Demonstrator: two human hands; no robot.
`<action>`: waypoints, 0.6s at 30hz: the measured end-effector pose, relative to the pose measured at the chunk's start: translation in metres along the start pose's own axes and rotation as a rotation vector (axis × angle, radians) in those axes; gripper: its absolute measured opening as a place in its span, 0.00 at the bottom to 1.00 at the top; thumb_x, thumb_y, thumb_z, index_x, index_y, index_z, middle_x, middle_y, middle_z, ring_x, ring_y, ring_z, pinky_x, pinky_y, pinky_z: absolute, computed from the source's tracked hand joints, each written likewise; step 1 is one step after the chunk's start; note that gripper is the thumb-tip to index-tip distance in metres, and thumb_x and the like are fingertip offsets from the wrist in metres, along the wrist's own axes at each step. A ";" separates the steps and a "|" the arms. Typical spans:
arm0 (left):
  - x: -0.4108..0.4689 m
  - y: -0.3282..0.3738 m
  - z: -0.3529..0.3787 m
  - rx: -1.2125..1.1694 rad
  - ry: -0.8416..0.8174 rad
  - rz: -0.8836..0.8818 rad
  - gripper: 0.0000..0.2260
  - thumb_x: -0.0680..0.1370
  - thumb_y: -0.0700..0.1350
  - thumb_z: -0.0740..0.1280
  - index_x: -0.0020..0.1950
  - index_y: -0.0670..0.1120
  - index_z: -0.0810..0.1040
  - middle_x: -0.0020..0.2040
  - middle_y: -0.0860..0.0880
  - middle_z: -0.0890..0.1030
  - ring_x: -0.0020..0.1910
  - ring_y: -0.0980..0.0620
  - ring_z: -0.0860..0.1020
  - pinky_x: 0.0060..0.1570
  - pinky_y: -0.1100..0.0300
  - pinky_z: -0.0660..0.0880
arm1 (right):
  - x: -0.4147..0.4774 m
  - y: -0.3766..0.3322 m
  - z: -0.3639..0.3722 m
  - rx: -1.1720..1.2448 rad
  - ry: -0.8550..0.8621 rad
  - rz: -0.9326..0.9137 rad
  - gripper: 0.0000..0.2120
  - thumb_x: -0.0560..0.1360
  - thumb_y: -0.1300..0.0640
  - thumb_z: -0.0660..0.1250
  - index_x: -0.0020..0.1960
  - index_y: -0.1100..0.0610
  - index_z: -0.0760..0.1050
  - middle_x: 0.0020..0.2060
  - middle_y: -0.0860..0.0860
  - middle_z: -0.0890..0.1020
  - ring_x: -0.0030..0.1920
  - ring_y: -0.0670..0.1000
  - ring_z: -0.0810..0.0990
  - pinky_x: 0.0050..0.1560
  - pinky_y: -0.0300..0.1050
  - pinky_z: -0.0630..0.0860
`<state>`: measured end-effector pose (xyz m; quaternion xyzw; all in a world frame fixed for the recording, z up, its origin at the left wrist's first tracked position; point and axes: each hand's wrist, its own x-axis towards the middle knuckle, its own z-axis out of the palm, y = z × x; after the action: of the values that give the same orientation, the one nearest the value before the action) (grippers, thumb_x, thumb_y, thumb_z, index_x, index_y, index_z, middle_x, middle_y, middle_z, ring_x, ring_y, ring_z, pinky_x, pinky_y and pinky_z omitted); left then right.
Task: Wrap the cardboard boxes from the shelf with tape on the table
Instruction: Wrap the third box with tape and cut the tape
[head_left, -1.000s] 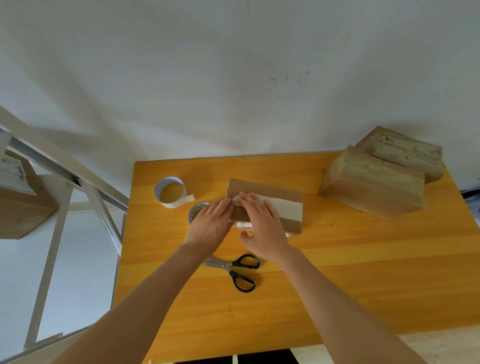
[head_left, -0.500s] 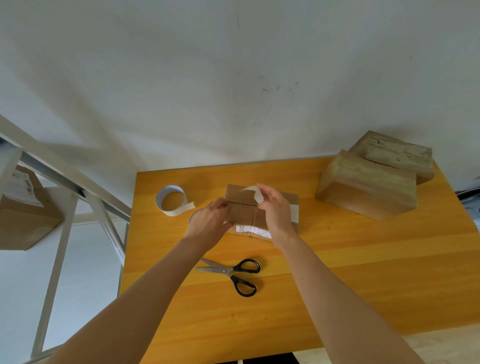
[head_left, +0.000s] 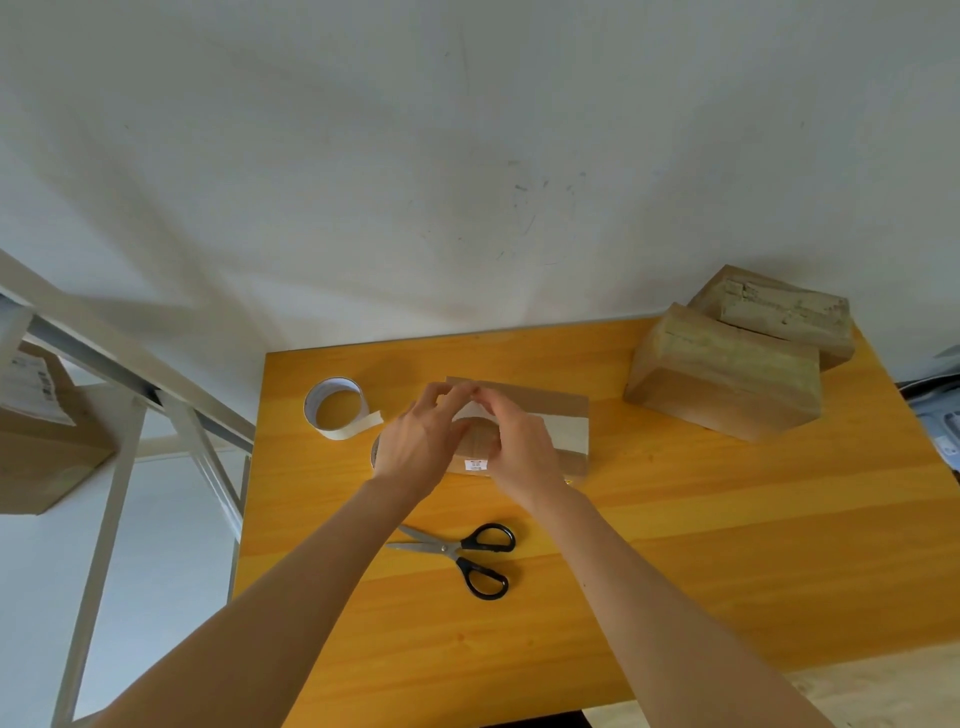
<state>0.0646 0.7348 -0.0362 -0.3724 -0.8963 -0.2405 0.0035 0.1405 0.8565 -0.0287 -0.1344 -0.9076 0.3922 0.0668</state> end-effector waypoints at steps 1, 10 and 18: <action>0.001 0.001 0.000 -0.007 0.022 0.019 0.19 0.75 0.39 0.68 0.63 0.53 0.70 0.57 0.46 0.78 0.46 0.43 0.80 0.27 0.56 0.75 | 0.000 0.001 -0.001 0.003 0.000 0.005 0.29 0.71 0.72 0.66 0.69 0.53 0.68 0.62 0.49 0.78 0.63 0.51 0.76 0.61 0.51 0.74; 0.007 0.006 0.004 -0.126 0.067 0.079 0.01 0.74 0.39 0.70 0.44 0.42 0.80 0.49 0.47 0.80 0.39 0.46 0.79 0.26 0.60 0.69 | 0.003 0.005 -0.011 0.008 -0.030 0.062 0.31 0.72 0.69 0.69 0.69 0.53 0.61 0.71 0.46 0.67 0.63 0.51 0.74 0.54 0.46 0.76; 0.014 0.015 -0.008 -0.282 -0.044 -0.082 0.05 0.74 0.42 0.66 0.47 0.42 0.77 0.42 0.50 0.81 0.39 0.47 0.79 0.37 0.53 0.76 | 0.004 0.015 -0.023 0.026 0.067 0.129 0.17 0.71 0.69 0.69 0.57 0.57 0.75 0.63 0.51 0.69 0.60 0.49 0.72 0.60 0.39 0.71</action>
<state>0.0635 0.7498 -0.0198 -0.3375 -0.8679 -0.3559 -0.0782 0.1446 0.8834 -0.0239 -0.2046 -0.8892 0.4027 0.0733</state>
